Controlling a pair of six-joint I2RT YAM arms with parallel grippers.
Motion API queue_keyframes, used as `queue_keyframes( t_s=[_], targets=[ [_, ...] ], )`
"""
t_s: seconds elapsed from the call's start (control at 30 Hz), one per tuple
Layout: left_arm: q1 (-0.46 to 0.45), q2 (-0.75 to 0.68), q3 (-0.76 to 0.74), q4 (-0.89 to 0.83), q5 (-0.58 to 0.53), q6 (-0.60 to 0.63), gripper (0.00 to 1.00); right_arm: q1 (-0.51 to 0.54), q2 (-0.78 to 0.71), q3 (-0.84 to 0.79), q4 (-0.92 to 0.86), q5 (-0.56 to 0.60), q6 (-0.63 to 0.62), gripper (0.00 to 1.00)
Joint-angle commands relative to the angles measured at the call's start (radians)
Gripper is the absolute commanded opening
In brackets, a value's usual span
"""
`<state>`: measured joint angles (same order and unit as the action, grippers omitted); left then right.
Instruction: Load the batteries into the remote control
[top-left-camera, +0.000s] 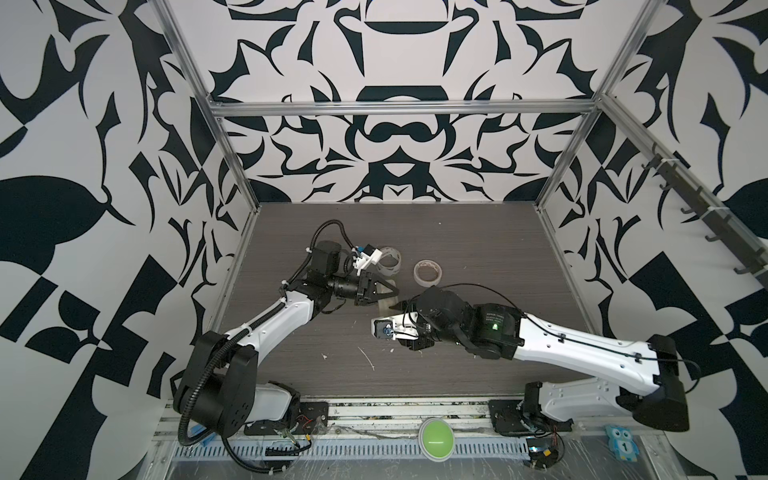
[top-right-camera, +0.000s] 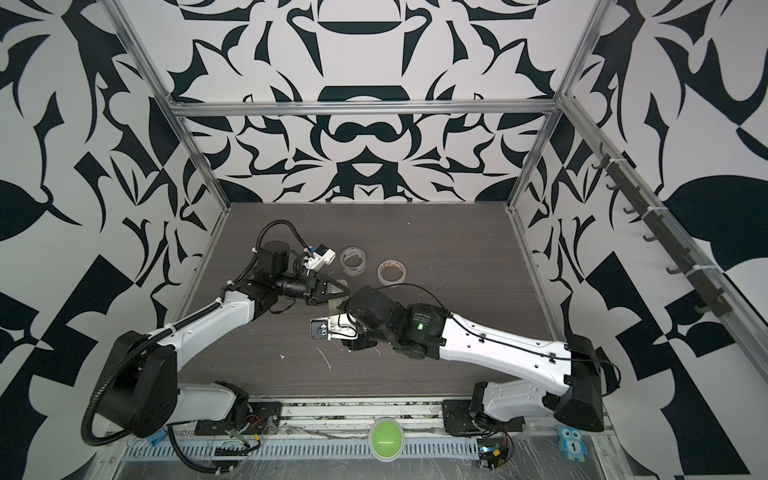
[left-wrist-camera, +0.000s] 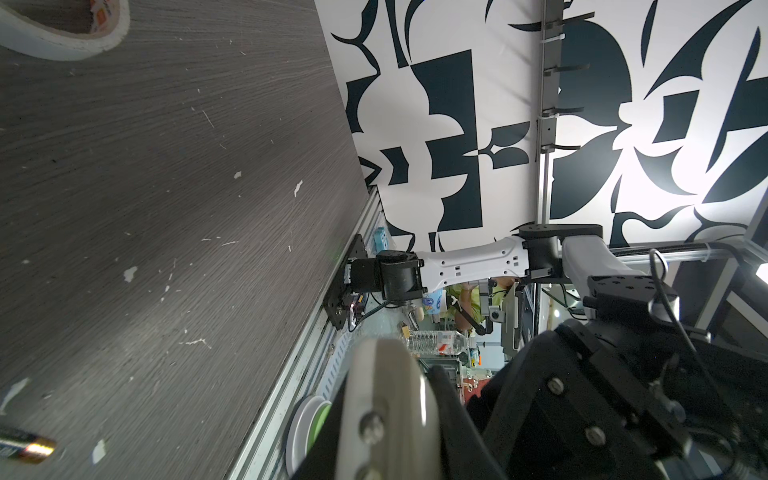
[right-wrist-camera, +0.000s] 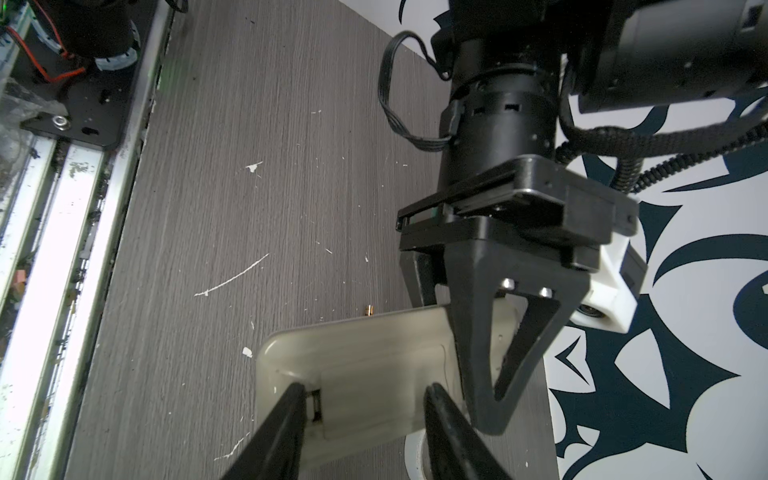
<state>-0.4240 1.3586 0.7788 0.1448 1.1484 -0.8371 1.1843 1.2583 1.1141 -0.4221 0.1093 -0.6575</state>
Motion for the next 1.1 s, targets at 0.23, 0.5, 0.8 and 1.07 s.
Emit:
queue_keyframes(
  t_s=[0.23,0.5,0.8,1.07],
  targets=[
    [-0.001,-0.02,0.012,0.007,0.025,0.004,0.0,0.003,0.007,0.038,-0.064,0.011,-0.005,0.6],
    [0.001,-0.023,0.011,0.007,0.025,0.005,0.0,0.002,0.034,0.041,-0.051,0.052,-0.011,0.6],
    [-0.001,-0.019,0.013,0.007,0.025,0.006,0.0,0.002,0.001,0.041,0.012,0.045,-0.014,0.56],
    [-0.001,-0.019,0.012,0.005,0.025,0.007,0.0,0.002,0.012,0.043,0.013,0.074,-0.022,0.5]
  ],
)
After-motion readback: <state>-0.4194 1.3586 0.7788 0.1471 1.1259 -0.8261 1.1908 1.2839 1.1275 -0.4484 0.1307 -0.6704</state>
